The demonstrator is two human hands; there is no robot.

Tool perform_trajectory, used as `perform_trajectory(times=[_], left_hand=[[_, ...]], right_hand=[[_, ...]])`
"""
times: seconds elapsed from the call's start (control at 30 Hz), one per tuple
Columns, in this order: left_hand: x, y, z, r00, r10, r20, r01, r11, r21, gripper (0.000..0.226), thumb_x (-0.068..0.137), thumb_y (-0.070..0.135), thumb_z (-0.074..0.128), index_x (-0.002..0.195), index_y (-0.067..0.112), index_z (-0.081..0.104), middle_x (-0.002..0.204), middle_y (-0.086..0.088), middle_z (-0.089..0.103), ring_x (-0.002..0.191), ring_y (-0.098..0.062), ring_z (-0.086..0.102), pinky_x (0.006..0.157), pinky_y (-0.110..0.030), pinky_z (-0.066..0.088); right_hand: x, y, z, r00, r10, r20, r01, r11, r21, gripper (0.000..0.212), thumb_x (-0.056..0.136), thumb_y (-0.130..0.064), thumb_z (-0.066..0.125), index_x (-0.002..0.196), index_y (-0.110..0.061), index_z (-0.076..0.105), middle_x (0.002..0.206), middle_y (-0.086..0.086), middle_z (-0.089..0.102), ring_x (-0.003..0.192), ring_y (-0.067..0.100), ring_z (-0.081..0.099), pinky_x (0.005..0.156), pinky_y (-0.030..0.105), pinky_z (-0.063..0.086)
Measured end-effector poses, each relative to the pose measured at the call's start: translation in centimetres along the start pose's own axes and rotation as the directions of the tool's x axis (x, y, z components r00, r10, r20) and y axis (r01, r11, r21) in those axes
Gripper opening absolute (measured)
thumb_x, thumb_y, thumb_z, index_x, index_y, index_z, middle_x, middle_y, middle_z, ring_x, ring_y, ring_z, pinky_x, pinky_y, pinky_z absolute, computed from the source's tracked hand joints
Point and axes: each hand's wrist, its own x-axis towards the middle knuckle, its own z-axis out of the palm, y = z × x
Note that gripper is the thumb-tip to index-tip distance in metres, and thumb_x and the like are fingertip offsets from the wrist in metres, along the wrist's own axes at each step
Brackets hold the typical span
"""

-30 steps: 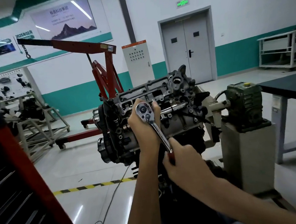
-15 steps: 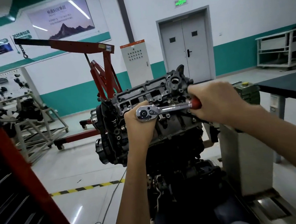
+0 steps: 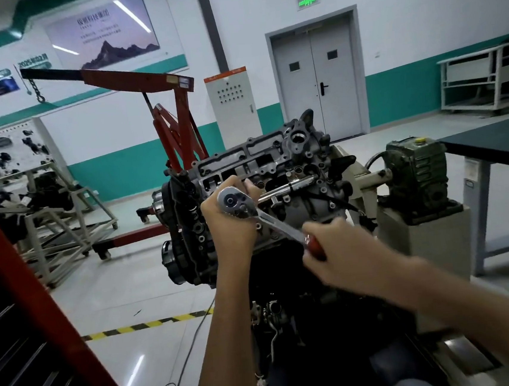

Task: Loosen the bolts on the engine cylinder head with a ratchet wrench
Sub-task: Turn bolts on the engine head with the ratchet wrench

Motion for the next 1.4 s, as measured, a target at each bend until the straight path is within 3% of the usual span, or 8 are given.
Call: perform_trajectory(times=[0.1,0.23,0.43,0.6,0.77,0.97,1.2,1.4], left_hand=[[0.3,0.1,-0.7,0.998,0.024,0.065,-0.026,0.999,0.027,0.049,0.078,-0.015,0.055,0.054,0.024,0.036,0.048,0.016,0.040,0.048,0.002,0.035,0.053,-0.009,0.028],[0.3,0.3,-0.6,0.997,-0.001,0.072,-0.003,0.999,0.053,0.043,0.079,-0.011,0.058,0.056,0.018,0.037,0.053,0.011,0.033,0.053,-0.004,0.027,0.052,-0.021,0.025],[-0.8,0.0,0.8,0.993,-0.022,-0.116,0.025,0.999,0.021,0.029,0.083,0.004,0.061,0.066,0.013,0.040,0.059,0.013,0.044,0.057,-0.001,0.039,0.059,-0.017,0.040],[-1.6,0.2,1.3,0.983,-0.153,-0.103,0.139,0.981,-0.132,0.048,0.090,0.014,0.058,0.063,0.054,0.061,0.056,0.030,0.057,0.055,0.010,0.054,0.056,-0.004,0.043],[-0.3,-0.3,-0.7,1.000,-0.023,0.012,0.023,0.999,-0.032,0.041,0.076,-0.016,0.056,0.053,0.015,0.042,0.051,0.013,0.039,0.051,0.001,0.035,0.056,-0.010,0.034],[0.3,0.4,-0.5,0.989,0.018,0.146,-0.034,0.994,0.107,0.038,0.077,-0.013,0.057,0.052,0.008,0.038,0.052,-0.008,0.032,0.055,-0.012,0.028,0.053,-0.032,0.024],[-1.1,0.3,1.6,0.986,-0.101,-0.134,0.094,0.994,-0.059,0.030,0.087,-0.003,0.060,0.065,0.007,0.043,0.056,0.012,0.042,0.053,0.000,0.040,0.058,-0.013,0.040],[-0.2,0.4,1.9,0.988,-0.099,0.122,0.126,0.962,-0.242,0.053,0.075,-0.009,0.046,0.046,0.035,0.046,0.049,0.018,0.039,0.050,0.000,0.032,0.055,-0.014,0.028]], right_hand=[[3.3,1.8,-5.5,0.988,-0.157,0.002,0.147,0.921,-0.360,0.017,0.086,-0.026,0.052,0.076,-0.023,0.038,0.055,-0.012,0.041,0.046,0.002,0.043,0.044,0.014,0.031],[5.0,2.1,-7.7,0.978,-0.176,-0.113,0.099,0.864,-0.493,0.016,0.082,-0.027,0.054,0.080,-0.020,0.040,0.055,-0.009,0.035,0.055,0.015,0.044,0.060,0.029,0.040],[-0.4,-0.4,0.6,0.973,0.095,-0.208,-0.124,0.983,-0.135,0.024,0.084,-0.029,0.054,0.076,-0.024,0.032,0.055,-0.008,0.033,0.046,0.011,0.037,0.042,0.023,0.037],[-1.9,-3.2,5.9,0.970,0.224,-0.095,-0.181,0.926,0.331,0.027,0.086,-0.024,0.051,0.068,-0.024,0.031,0.060,0.002,0.047,0.050,0.019,0.048,0.049,0.029,0.042],[0.4,0.1,-0.7,0.996,-0.074,-0.057,0.063,0.983,-0.174,0.014,0.085,-0.027,0.049,0.079,-0.021,0.038,0.062,0.000,0.050,0.055,0.022,0.054,0.053,0.031,0.046],[4.2,2.6,-7.4,0.982,-0.156,-0.104,0.077,0.841,-0.535,0.014,0.083,-0.026,0.052,0.085,-0.017,0.042,0.058,-0.007,0.039,0.054,0.016,0.045,0.051,0.023,0.030],[-1.2,-1.5,2.9,0.977,0.148,-0.156,-0.134,0.986,0.096,0.022,0.085,-0.026,0.052,0.073,-0.021,0.034,0.058,-0.002,0.041,0.055,0.022,0.051,0.052,0.030,0.043],[-1.6,-1.8,4.9,0.974,0.170,-0.148,-0.116,0.942,0.316,0.029,0.085,-0.020,0.053,0.068,-0.024,0.031,0.055,0.002,0.045,0.045,0.019,0.045,0.045,0.030,0.039]])
